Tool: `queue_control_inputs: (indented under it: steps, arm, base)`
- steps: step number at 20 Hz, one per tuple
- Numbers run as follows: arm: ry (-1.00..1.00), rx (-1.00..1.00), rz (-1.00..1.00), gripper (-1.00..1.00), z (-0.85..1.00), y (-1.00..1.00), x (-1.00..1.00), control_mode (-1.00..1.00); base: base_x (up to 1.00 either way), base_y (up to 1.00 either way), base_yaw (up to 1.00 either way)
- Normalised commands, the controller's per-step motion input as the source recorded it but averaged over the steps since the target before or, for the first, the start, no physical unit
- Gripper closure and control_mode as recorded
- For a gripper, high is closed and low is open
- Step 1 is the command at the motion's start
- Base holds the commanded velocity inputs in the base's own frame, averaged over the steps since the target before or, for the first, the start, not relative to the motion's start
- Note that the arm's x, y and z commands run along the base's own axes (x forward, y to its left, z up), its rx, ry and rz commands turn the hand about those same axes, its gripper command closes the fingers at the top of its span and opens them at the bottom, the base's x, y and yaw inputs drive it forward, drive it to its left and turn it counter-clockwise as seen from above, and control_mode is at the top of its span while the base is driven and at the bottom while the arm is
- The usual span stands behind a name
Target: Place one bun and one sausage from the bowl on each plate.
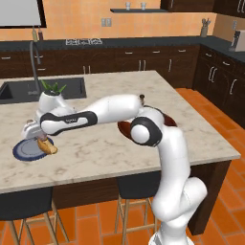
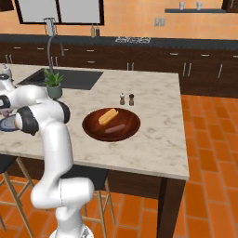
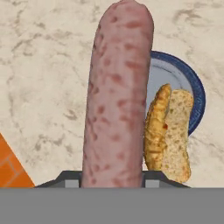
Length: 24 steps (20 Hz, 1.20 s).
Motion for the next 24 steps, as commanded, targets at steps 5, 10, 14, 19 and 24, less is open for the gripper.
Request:
queue_control_inputs:
  steps: [5,10,14,19,24]
  arm:
    - [0.05,0.00,-0.01,1.00,-0.42,0.08,0.22,-1.00]
    - [0.00,0.00,0.00,1.00,-0.74,0.01,0.13,-1.00]
    - [0.00,0.00,0.00,1.00,-0.14,0.14,0.24,-1.00]
    - [0.00,0.00,0.00,1.00,-0.11,0.30,0.26,-1.00]
    - [0.00,0.00,0.00,1.00,-0.10,0.21,0.26,-1.00]
  base:
    - [0.00,0.00,0.00]
    - [0.00,0.00,0.00]
    - [0.00,0.00,0.00]
    - [0.00,0.00,0.00]
    - [0.00,0.00,0.00]
